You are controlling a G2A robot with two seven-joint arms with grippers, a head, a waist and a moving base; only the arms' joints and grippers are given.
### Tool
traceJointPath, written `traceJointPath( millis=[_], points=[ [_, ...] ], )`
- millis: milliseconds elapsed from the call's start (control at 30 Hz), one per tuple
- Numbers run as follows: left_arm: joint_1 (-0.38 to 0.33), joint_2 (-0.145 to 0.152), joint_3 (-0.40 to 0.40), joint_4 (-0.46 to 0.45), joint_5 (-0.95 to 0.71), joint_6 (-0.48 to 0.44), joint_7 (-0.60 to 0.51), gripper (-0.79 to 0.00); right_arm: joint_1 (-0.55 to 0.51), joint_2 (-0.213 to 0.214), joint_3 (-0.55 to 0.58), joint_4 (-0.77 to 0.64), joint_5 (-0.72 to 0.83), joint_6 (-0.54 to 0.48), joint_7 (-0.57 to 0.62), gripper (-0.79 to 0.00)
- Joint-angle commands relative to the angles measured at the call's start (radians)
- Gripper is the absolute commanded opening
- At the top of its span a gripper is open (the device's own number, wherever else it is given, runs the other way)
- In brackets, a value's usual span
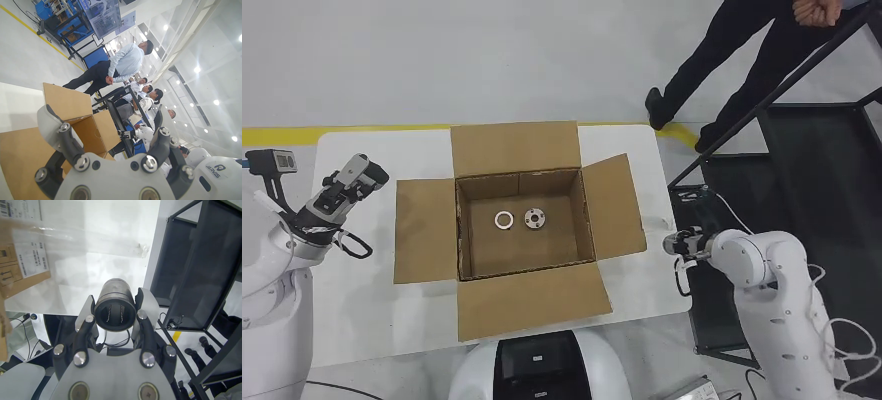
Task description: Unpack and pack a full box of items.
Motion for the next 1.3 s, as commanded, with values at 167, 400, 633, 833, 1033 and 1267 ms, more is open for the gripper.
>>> traceJointPath(
  millis=[167, 400, 633, 833, 1033, 1267],
  points=[
    [0.000, 0.000, 0.000, 0.000, 0.000, 0.000, 0.000, 0.000, 0.013, -0.007, -0.067, 0.131, -0.037, 0.064, -0.126, -0.785],
    [0.000, 0.000, 0.000, 0.000, 0.000, 0.000, 0.000, 0.000, 0.050, -0.010, -0.094, 0.223, -0.046, 0.099, -0.174, -0.785],
    [0.000, 0.000, 0.000, 0.000, 0.000, 0.000, 0.000, 0.000, 0.105, -0.016, -0.137, 0.310, -0.034, 0.121, -0.208, -0.785],
    [0.000, 0.000, 0.000, 0.000, 0.000, 0.000, 0.000, 0.000, 0.155, -0.020, -0.157, 0.383, -0.034, 0.137, -0.241, -0.785],
    [0.000, 0.000, 0.000, 0.000, 0.000, 0.000, 0.000, 0.000, 0.189, -0.022, -0.166, 0.455, -0.027, 0.150, -0.253, -0.785],
    [0.000, 0.000, 0.000, 0.000, 0.000, 0.000, 0.000, 0.000, 0.239, -0.029, -0.182, 0.530, 0.012, 0.186, -0.292, -0.785]
  ],
)
